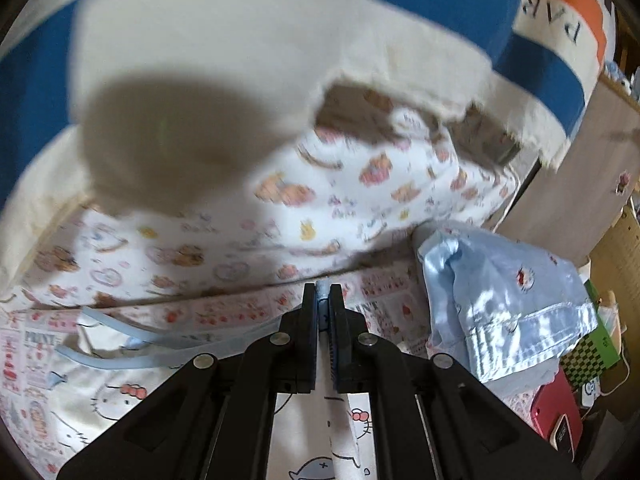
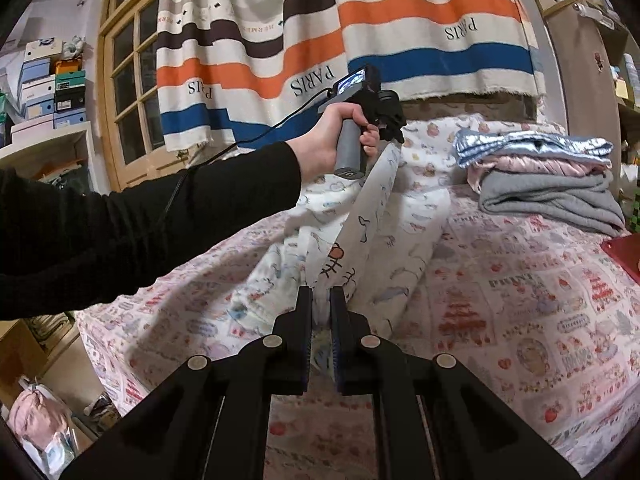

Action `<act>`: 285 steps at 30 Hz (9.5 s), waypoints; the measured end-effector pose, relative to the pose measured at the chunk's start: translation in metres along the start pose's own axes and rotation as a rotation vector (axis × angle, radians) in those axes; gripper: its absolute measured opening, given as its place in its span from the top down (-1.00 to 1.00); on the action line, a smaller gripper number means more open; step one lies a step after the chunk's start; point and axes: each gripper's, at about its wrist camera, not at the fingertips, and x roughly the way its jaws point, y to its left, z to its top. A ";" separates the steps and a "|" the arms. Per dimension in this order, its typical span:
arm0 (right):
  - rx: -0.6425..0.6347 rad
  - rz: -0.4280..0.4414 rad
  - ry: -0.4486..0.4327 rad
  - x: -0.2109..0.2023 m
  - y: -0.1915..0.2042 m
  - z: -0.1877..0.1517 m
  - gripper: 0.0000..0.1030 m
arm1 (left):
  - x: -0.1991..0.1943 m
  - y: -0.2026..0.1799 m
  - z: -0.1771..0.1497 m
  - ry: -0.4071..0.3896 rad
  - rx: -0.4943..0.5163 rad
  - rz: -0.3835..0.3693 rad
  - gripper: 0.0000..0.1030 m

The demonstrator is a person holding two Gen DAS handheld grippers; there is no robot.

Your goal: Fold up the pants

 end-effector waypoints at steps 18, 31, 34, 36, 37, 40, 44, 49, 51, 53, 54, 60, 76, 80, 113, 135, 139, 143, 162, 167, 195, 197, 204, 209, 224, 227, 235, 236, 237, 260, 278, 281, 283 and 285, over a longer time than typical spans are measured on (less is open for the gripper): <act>0.044 -0.013 0.040 -0.001 -0.017 -0.016 0.84 | 0.057 -0.044 -0.021 0.092 0.065 0.005 0.92; 0.040 -0.176 -0.020 -0.005 -0.034 -0.001 0.47 | -0.002 -0.042 -0.025 -0.023 0.156 0.048 -0.04; 0.056 -0.270 -0.044 -0.001 -0.056 0.010 0.47 | -0.038 -0.026 -0.038 -0.075 0.190 0.105 -0.08; 0.095 -0.279 -0.039 0.001 -0.073 0.017 0.47 | -0.063 -0.011 -0.047 -0.124 0.216 0.171 -0.15; 0.115 -0.286 -0.037 0.003 -0.083 0.023 0.47 | -0.076 -0.001 -0.051 -0.153 0.224 0.201 -0.18; 0.108 -0.326 -0.049 0.008 -0.098 0.040 0.47 | -0.107 0.027 -0.057 -0.219 0.218 0.270 -0.41; 0.091 -0.314 -0.059 0.016 -0.108 0.067 0.46 | -0.136 0.062 -0.062 -0.277 0.156 0.330 -0.61; 0.045 -0.284 -0.108 0.029 -0.111 0.114 -0.62 | -0.159 0.087 -0.072 -0.364 0.118 0.366 -1.00; 0.022 -0.298 -0.145 0.031 -0.107 0.128 -0.67 | -0.158 0.088 -0.072 -0.368 0.146 0.392 -1.00; -0.008 -0.304 -0.147 0.041 -0.103 0.145 -0.69 | -0.157 0.090 -0.071 -0.366 0.166 0.396 -1.00; -0.023 -0.295 -0.147 0.045 -0.102 0.151 -0.69 | -0.157 0.093 -0.070 -0.366 0.159 0.392 -1.00; -0.087 -0.196 -0.009 0.091 -0.098 0.188 -0.69 | -0.154 0.118 -0.058 -0.367 0.033 0.347 -0.99; 0.099 -0.129 0.261 0.244 -0.144 0.237 -0.14 | -0.087 0.147 -0.057 -0.143 -0.007 0.273 0.06; 0.111 -0.102 0.326 0.277 -0.149 0.224 -0.11 | -0.070 0.157 -0.063 -0.086 -0.026 0.255 0.22; 0.156 -0.224 0.379 0.342 -0.212 0.169 0.87 | -0.067 0.144 -0.045 -0.078 0.083 0.094 0.94; 0.097 -0.351 0.383 0.345 -0.210 0.174 0.90 | -0.003 0.143 -0.031 0.032 0.114 0.392 0.33; 0.046 -0.358 0.349 0.335 -0.200 0.180 0.80 | -0.024 0.146 -0.031 0.002 0.091 0.378 0.14; 0.020 -0.371 0.292 0.319 -0.188 0.190 0.28 | -0.066 0.141 -0.037 -0.063 0.110 0.351 -0.10; -0.018 -0.200 0.019 0.092 -0.090 0.181 -0.07 | -0.271 0.066 -0.174 -0.397 0.092 0.376 -0.24; -0.025 -0.164 -0.020 0.036 -0.060 0.143 -0.07 | -0.294 0.043 -0.223 -0.413 0.129 0.317 -0.24; 0.181 0.034 0.186 0.032 -0.038 0.010 0.21 | -0.224 0.019 -0.313 -0.191 0.029 0.185 0.76; 0.223 0.064 0.201 0.039 -0.038 0.007 0.40 | -0.230 0.021 -0.316 -0.207 0.024 0.192 0.79; 0.253 0.019 0.177 0.040 -0.033 0.000 0.77 | -0.243 0.036 -0.326 -0.231 -0.003 0.277 1.00; 0.235 0.015 0.186 0.035 -0.030 0.003 0.77 | -0.244 0.040 -0.323 -0.189 -0.031 0.131 0.97; 0.271 0.018 0.200 0.039 -0.042 0.010 0.71 | -0.205 0.029 -0.299 -0.100 -0.053 0.116 0.62; 0.256 0.022 0.199 0.040 -0.042 0.011 0.71 | -0.210 0.033 -0.300 -0.113 -0.070 0.132 0.81; 0.175 -0.024 0.182 0.036 -0.027 0.012 0.90 | -0.225 0.041 -0.310 -0.123 -0.095 0.206 0.84; 0.183 -0.022 0.201 0.038 -0.028 0.009 0.92 | -0.225 0.042 -0.312 -0.122 -0.093 0.214 0.84; 0.194 -0.015 0.212 0.040 -0.031 0.007 0.93 | -0.225 0.043 -0.314 -0.122 -0.093 0.218 0.84; -0.027 0.025 0.289 0.029 -0.015 -0.012 0.47 | -0.256 0.011 -0.311 -0.192 0.065 0.076 0.75; -0.171 -0.078 0.314 0.042 -0.023 -0.003 0.12 | -0.192 0.004 -0.301 -0.004 0.081 0.001 0.72; -0.203 -0.056 0.318 0.048 -0.018 0.000 0.12 | -0.192 0.010 -0.299 0.002 0.056 -0.023 0.72; -0.224 -0.054 0.319 0.050 -0.015 0.001 0.12 | -0.193 0.016 -0.299 0.005 0.023 -0.053 0.73; -0.232 -0.048 0.321 0.053 -0.015 0.003 0.12 | -0.194 0.022 -0.299 0.005 -0.009 -0.079 0.74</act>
